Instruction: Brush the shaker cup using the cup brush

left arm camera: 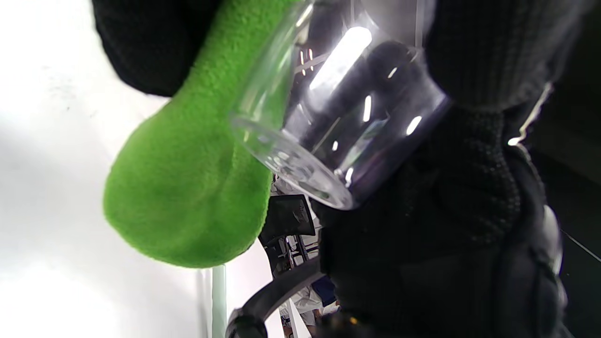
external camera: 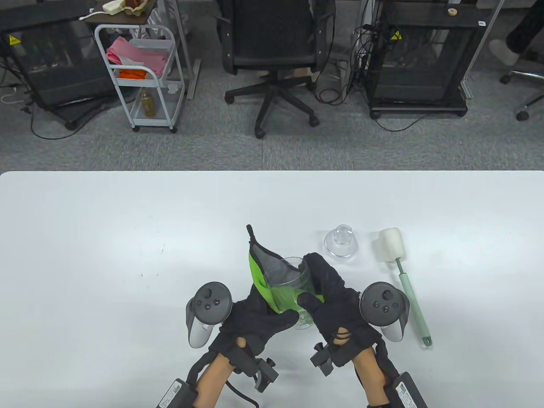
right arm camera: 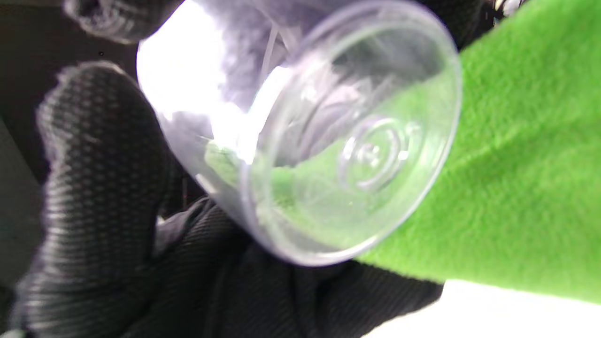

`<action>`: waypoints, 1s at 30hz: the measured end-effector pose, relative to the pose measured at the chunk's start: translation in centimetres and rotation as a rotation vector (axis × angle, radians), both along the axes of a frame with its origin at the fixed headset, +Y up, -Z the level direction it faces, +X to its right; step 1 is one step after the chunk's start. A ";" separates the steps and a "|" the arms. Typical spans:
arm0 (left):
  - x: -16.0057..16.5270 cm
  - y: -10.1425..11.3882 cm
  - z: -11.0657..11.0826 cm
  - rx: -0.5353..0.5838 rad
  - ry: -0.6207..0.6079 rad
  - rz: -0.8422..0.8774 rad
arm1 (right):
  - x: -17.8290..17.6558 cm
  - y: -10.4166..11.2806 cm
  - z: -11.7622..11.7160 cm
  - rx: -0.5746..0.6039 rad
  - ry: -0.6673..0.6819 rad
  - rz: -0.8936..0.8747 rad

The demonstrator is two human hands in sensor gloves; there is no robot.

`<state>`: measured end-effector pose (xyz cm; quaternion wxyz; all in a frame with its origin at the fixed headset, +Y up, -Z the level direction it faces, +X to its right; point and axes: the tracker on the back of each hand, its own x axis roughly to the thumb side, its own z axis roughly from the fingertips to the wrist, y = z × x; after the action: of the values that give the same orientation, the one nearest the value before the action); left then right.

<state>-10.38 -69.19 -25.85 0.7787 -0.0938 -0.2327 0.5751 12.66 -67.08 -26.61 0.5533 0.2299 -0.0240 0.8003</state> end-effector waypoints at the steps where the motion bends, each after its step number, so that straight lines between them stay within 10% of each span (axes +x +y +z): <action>1: 0.0 0.0 0.0 -0.013 -0.014 0.026 | 0.0 -0.4 -0.2 -0.042 0.049 -0.028; 4: 0.0 -0.2 0.0 -0.020 0.016 0.033 | -0.2 -0.7 -0.4 -0.099 0.080 -0.079; 9: -0.1 -0.4 -0.2 -0.019 0.069 0.011 | -0.5 2.0 1.4 0.161 -0.202 0.138; 20: 0.2 -0.2 0.1 0.003 0.041 0.021 | -0.4 -0.1 -0.1 -0.151 0.080 -0.168; 25: 0.3 -0.4 -0.1 0.007 0.079 0.001 | -0.7 2.8 2.3 0.117 -0.254 0.134; 30: 0.1 -0.6 0.2 0.014 0.083 -0.003 | -0.7 2.6 2.0 0.061 -0.208 0.084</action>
<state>-10.24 -69.79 -25.67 0.7892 -0.0645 -0.2041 0.5756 11.98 -64.51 -24.60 0.5065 0.1633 -0.0957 0.8412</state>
